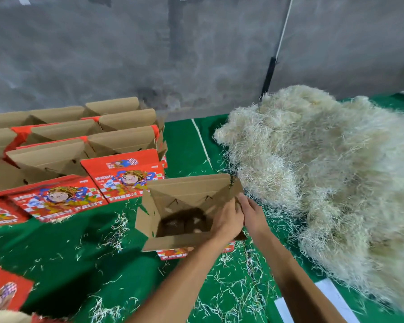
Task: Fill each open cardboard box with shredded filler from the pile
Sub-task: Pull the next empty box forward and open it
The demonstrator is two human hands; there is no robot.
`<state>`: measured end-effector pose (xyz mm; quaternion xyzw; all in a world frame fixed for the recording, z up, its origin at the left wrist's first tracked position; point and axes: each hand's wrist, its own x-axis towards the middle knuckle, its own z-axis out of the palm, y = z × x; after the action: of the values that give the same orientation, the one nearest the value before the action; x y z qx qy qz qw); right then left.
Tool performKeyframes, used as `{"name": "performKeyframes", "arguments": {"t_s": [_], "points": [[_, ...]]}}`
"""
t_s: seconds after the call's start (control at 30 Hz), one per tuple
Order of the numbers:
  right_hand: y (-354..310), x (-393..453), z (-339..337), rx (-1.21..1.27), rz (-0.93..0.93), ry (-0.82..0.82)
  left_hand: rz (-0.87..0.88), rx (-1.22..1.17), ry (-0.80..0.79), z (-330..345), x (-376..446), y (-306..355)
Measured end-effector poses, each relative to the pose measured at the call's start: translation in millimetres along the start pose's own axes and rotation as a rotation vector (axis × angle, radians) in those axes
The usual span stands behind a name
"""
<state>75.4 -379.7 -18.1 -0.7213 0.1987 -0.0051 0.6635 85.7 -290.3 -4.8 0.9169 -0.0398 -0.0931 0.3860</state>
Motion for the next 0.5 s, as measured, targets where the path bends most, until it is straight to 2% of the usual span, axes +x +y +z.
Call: {"name": "performKeyframes", "arguments": {"t_s": [0.13, 0.23, 0.3, 0.4, 0.5], "points": [[17, 16, -1, -0.118, -0.067, 0.122, 0.101, -0.021, 0.001, 17, 14, -23], [32, 25, -5, -0.125, -0.073, 0.197, 0.229, 0.075, 0.014, 33, 17, -44], [43, 31, -12, -0.131, -0.037, 0.224, 0.278, 0.186, 0.078, 42, 20, -45], [60, 34, -19, -0.171, 0.056, 0.215, 0.293, 0.368, 0.157, 54, 25, -36], [76, 38, -24, -0.260, 0.042, 0.113, 0.349, 0.511, 0.152, 65, 32, -31]]}}
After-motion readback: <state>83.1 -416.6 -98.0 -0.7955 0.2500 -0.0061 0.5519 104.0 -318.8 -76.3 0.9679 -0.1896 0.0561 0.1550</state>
